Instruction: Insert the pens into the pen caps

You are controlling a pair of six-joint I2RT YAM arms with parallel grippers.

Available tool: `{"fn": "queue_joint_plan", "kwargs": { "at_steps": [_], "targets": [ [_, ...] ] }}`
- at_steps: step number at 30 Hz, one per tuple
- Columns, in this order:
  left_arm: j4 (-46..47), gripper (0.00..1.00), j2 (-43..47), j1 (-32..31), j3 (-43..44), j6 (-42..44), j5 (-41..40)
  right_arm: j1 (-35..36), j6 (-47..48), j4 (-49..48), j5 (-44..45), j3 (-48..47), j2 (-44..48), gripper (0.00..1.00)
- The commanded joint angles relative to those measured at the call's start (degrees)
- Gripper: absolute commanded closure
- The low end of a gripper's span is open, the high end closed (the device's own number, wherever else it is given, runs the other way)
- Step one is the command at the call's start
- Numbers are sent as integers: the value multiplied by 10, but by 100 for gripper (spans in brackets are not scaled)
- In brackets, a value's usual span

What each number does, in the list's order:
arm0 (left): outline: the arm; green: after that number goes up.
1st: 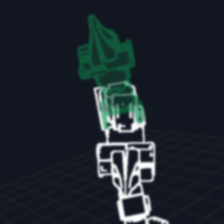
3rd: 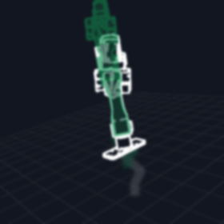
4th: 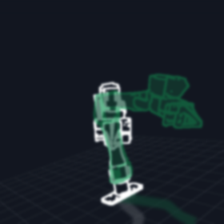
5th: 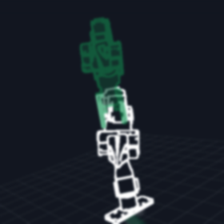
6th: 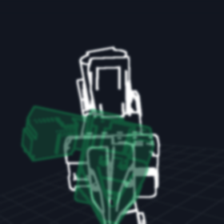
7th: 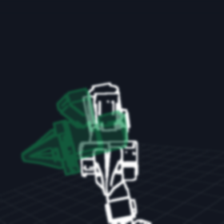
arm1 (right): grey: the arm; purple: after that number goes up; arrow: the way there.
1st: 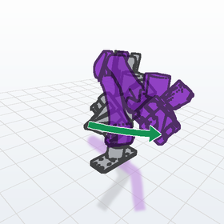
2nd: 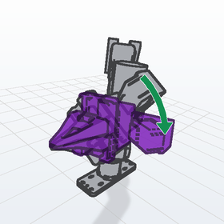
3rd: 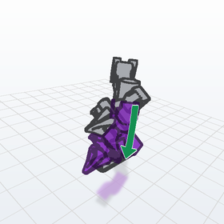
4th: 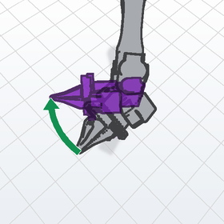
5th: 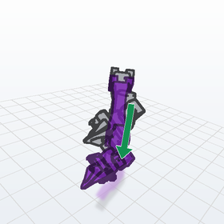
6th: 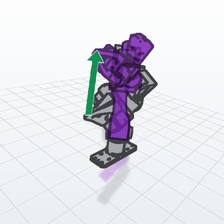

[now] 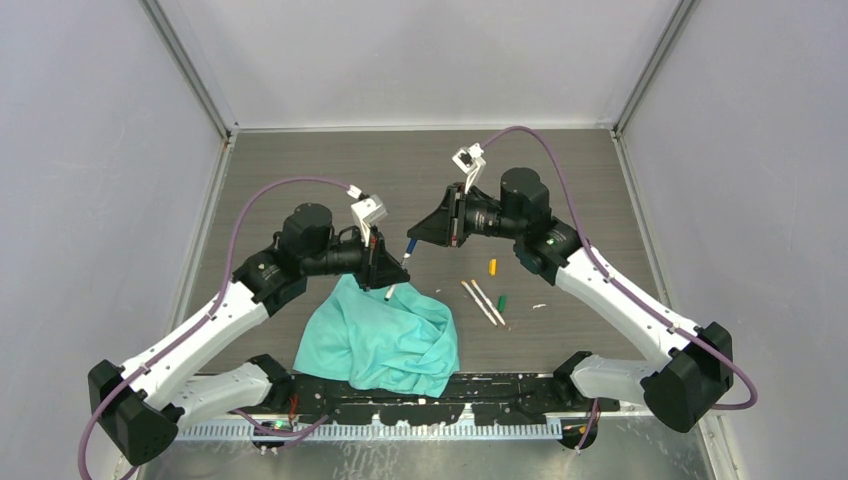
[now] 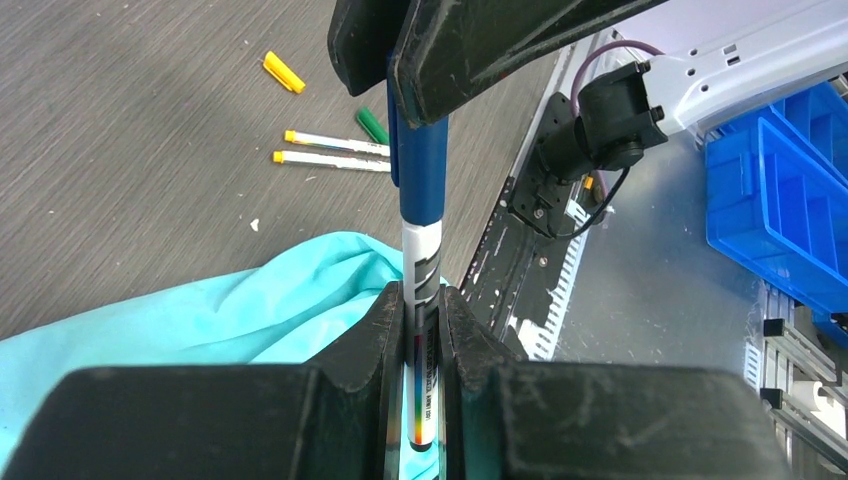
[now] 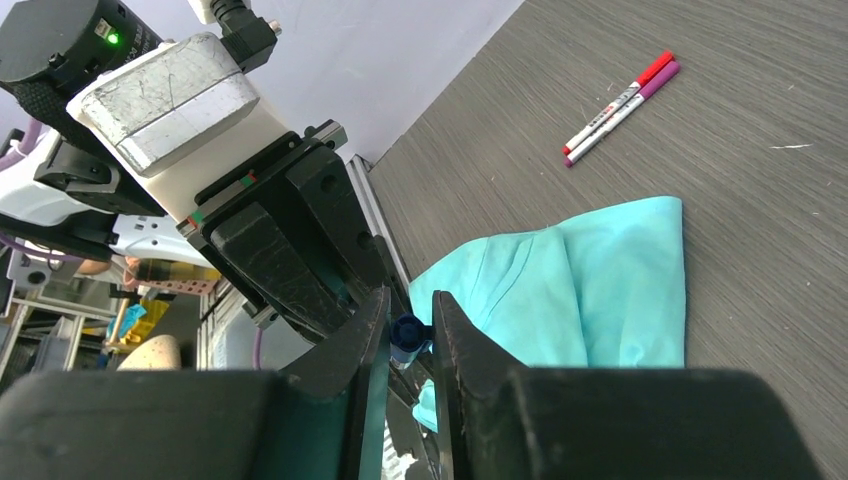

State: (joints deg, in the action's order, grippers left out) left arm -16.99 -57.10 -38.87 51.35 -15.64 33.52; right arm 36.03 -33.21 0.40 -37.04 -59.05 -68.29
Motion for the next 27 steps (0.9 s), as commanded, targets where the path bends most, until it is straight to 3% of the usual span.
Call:
{"fn": "queue_joint_plan", "kwargs": {
  "at_steps": [1,4,17,27],
  "targets": [
    [42,100,13,2,2,0,6,16,6,-25,-19,8,0,90],
    [43,100,14,3,2,-1,6,24,9,-21,-22,15,-1,99],
    [44,100,29,2,2,5,-46,65,-24,11,-23,62,-21,99],
    [49,100,50,4,-6,6,-75,116,-91,-58,-55,136,-31,99]
  ]
}}
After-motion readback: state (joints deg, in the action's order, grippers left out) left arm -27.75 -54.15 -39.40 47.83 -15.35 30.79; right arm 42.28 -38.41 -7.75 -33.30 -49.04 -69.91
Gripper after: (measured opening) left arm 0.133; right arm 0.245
